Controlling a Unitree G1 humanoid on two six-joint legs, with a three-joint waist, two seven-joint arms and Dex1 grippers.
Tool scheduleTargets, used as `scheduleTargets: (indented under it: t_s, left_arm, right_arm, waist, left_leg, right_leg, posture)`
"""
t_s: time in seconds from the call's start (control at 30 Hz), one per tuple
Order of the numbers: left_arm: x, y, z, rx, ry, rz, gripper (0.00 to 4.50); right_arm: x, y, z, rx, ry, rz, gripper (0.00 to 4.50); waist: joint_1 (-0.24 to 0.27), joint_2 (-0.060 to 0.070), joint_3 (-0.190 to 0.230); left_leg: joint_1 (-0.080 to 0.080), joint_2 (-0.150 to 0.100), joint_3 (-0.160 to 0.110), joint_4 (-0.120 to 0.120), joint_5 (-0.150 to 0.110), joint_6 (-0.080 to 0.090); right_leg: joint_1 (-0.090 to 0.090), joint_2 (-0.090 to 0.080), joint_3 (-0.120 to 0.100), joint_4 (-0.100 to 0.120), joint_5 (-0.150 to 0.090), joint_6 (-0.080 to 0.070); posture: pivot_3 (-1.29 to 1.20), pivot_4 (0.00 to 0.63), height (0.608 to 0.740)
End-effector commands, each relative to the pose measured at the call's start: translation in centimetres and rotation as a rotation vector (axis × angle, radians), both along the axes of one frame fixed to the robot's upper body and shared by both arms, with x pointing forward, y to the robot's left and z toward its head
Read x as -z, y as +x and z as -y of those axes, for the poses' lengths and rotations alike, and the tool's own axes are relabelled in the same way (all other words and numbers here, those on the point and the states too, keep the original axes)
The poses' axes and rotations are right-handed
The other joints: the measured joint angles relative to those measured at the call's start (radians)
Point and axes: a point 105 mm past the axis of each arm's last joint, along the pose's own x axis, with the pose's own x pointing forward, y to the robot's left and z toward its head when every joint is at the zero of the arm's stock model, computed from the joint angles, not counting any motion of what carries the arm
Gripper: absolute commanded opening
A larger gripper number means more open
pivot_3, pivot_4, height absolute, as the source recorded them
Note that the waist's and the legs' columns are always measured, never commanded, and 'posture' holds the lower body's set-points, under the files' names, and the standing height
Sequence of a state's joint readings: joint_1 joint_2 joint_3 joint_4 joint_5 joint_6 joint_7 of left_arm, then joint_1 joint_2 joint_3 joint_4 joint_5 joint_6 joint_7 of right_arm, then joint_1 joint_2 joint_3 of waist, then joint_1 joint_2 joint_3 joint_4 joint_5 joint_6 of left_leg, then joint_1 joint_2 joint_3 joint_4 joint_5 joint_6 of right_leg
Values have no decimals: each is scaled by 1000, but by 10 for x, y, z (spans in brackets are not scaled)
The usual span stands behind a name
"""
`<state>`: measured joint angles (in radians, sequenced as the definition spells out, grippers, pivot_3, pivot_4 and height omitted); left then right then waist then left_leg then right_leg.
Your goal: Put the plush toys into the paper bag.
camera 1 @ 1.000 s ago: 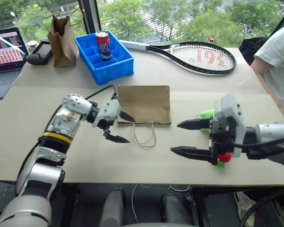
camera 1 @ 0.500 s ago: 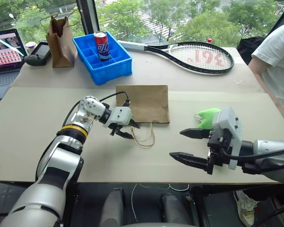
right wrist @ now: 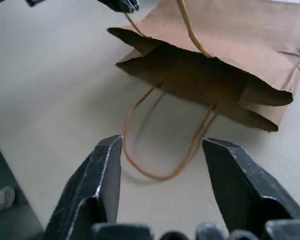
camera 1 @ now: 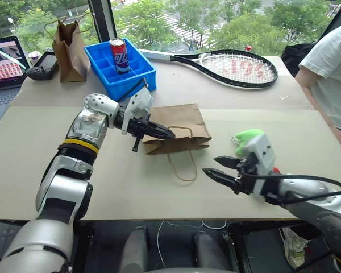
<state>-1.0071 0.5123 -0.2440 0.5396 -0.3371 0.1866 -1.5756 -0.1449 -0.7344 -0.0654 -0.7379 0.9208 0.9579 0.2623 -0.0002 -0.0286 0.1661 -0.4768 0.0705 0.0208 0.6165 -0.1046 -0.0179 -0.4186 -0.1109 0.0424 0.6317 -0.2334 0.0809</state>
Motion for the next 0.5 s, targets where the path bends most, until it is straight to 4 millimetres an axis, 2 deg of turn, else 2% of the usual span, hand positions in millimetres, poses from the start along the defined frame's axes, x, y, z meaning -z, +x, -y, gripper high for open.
scheduleTargets:
  t_s: [0.03, 0.17, 0.33, 0.4, 0.5]
  left_arm:
    - [-20, -11, 7, -10, -66, -8, 0]
    - [-24, -23, 15, -11, -85, -28, 0]
    - [-29, -34, 24, 10, -125, -60, 0]
    - [-39, -33, 28, -6, -168, -76, 0]
    - [-52, -32, 31, -28, -234, -104, 0]
  right_arm:
    - [-5, 14, -12, 33, 29, 76, 1291]
    - [6, 26, -28, 42, 28, 81, 92]
    - [18, 53, -37, 106, 43, 129, 92]
    - [31, 63, -38, 142, 37, 145, 92]
    - [38, 74, -38, 182, 55, 167, 92]
  waist:
    - [-3, 0, 0]
    - [-5, 0, 0]
    - [-5, 0, 0]
    - [-5, 0, 0]
    - [-7, 0, 0]
  left_leg:
    - [0, 0, 0, 0, 0, 0]
    - [0, 0, -1, 0, 0, 0]
    - [0, 0, -1, 0, 0, 0]
    - [0, 0, -2, 0, 0, 0]
    - [0, 0, -2, 0, 1, 0]
  right_leg:
    - [0, 0, 0, 0, 0, 0]
    - [0, 1, 0, 0, 0, 1]
    - [0, 2, 0, 1, 0, 1]
    - [0, 2, 0, 1, 0, 1]
    - [0, 2, 0, 1, 0, 1]
  posture:
    - [0, 150, 740]
    - [0, 150, 740]
    - [0, 150, 740]
    - [0, 150, 740]
    - [0, 150, 740]
